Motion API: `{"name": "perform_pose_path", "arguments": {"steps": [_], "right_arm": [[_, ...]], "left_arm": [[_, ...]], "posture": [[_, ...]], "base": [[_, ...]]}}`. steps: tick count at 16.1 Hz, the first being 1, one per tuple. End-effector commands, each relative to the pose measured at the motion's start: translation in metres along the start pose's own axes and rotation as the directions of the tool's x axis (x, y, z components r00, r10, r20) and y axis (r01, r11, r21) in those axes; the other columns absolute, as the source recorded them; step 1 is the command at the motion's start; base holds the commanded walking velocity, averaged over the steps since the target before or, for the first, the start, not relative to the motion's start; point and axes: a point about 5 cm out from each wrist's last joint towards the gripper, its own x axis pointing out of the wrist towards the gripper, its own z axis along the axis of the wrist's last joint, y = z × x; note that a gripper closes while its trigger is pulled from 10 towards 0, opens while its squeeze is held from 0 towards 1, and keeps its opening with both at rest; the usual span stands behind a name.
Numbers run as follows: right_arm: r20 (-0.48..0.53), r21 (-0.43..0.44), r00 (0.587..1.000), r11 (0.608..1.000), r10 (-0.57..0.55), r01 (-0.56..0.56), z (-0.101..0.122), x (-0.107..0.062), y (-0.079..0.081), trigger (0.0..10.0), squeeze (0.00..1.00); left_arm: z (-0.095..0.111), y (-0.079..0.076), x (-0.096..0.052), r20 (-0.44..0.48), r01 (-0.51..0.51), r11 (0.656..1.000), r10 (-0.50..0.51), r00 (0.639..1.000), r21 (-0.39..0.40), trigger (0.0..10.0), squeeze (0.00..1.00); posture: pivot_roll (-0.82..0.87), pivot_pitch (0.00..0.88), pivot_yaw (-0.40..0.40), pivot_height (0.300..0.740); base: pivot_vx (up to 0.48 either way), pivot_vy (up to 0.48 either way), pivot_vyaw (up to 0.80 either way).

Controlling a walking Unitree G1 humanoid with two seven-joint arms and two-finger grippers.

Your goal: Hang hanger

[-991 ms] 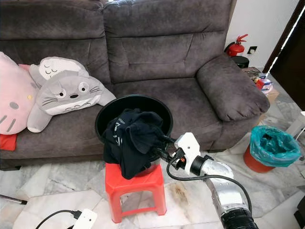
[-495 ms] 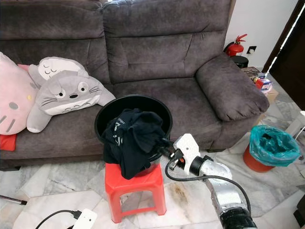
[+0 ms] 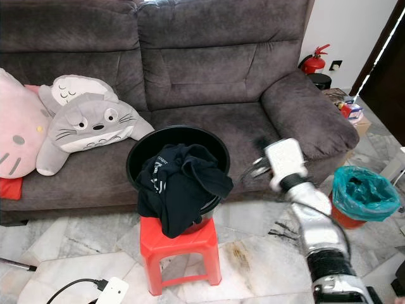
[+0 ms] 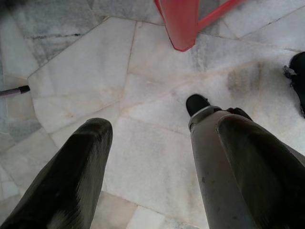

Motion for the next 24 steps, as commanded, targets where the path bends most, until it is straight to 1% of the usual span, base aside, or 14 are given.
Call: {"name": "perform_pose_path", "arguments": {"steps": [1,3,4,5,6,9,11,13,15,16,17,20,23,24], "right_arm": [[-0.032,-0.017,0.995,0.996,-0.093,0.093,0.000,0.001,-0.016,0.0,0.00],[-0.116,0.006,0.962,0.969,-0.245,0.248,-0.012,-0.005,-0.034,0.0,0.00],[-0.155,0.041,0.953,0.962,-0.259,0.268,-0.021,-0.009,-0.034,0.0,0.00],[-0.145,0.065,0.969,0.975,-0.200,0.211,-0.022,-0.009,-0.023,7.3,0.00],[-0.111,0.091,0.984,0.984,-0.142,0.153,-0.019,-0.008,-0.010,10.0,0.00],[0.071,0.150,0.997,0.989,0.010,-0.021,0.012,-0.005,0.030,10.0,0.00],[0.114,0.130,0.993,0.990,0.042,-0.057,0.022,-0.007,0.043,10.0,0.00],[0.140,0.141,0.990,0.990,-0.018,-0.002,0.028,-0.015,0.052,10.0,0.00],[0.117,0.132,0.951,0.954,-0.286,0.270,0.025,-0.037,0.037,10.0,0.00],[0.028,0.158,0.884,0.875,-0.467,0.457,0.008,-0.064,0.023,10.0,0.00],[-0.017,0.140,0.857,0.848,-0.514,0.512,-0.001,-0.077,0.020,10.0,0.00],[-0.169,0.137,0.834,0.826,-0.525,0.547,-0.034,-0.108,0.027,10.0,0.00],[-0.436,0.140,0.756,0.792,-0.489,0.594,-0.092,-0.138,0.050,10.0,0.00],[-0.475,0.143,0.740,0.788,-0.476,0.599,-0.099,-0.142,0.055,10.0,0.00]], "left_arm": [[-0.004,0.001,0.000,-0.014,-0.007,1.000,0.007,1.000,0.016,10.0,0.00],[-0.004,0.001,0.000,-0.013,-0.006,1.000,0.007,1.000,0.016,10.0,0.00],[-0.003,0.001,0.000,-0.013,-0.005,1.000,0.005,1.000,0.016,10.0,0.00],[-0.003,0.001,0.000,-0.013,-0.004,1.000,0.005,1.000,0.016,10.0,0.00],[-0.003,0.001,0.000,-0.013,-0.004,1.000,0.004,1.000,0.017,10.0,0.00],[-0.003,0.002,0.000,-0.012,-0.006,1.000,0.006,1.000,0.017,10.0,0.00],[-0.003,0.001,0.000,-0.005,-0.001,1.000,0.001,1.000,-0.001,10.0,0.00],[-0.002,0.000,-0.001,0.012,0.011,0.999,-0.011,1.000,-0.030,10.0,0.00],[-0.002,0.001,-0.001,0.015,0.005,0.999,-0.004,1.000,-0.035,10.0,0.00],[-0.002,0.001,-0.001,0.017,0.002,0.999,-0.001,1.000,-0.036,10.0,0.00],[-0.002,0.001,-0.001,0.018,0.000,0.999,0.001,1.000,-0.037,10.0,0.00],[-0.002,0.002,-0.001,0.019,-0.003,0.999,0.004,1.000,-0.035,10.0,0.00],[-0.002,0.002,-0.001,0.016,-0.007,0.999,0.007,1.000,-0.039,10.0,0.00],[-0.002,0.002,-0.001,0.016,-0.008,0.999,0.009,1.000,-0.043,10.0,0.00]], "posture": [[-0.22,0.008,0.028,0.740],[-0.22,0.006,0.027,0.740],[-0.22,0.006,0.027,0.740],[-0.21,0.004,0.027,0.740],[-0.21,0.006,0.027,0.740],[-0.22,0.007,0.029,0.740],[-0.22,0.007,0.029,0.740],[-0.22,0.005,0.026,0.740],[-0.22,0.005,0.027,0.740],[-0.23,0.005,0.030,0.740],[-0.23,0.006,0.031,0.740],[-0.23,0.006,0.032,0.740],[-0.23,0.005,0.031,0.740],[-0.23,0.005,0.031,0.740]], "base": [[0.000,0.000,0.00],[0.000,0.000,0.00],[0.000,0.000,0.00],[0.000,0.000,0.00],[0.000,0.000,0.00],[0.000,0.000,0.00],[0.000,0.000,0.00],[0.000,0.000,0.00],[0.000,0.000,0.00],[0.000,0.000,0.00],[0.000,0.000,0.00],[0.000,0.000,0.00],[0.000,0.000,0.00],[0.000,0.000,0.00]]}}
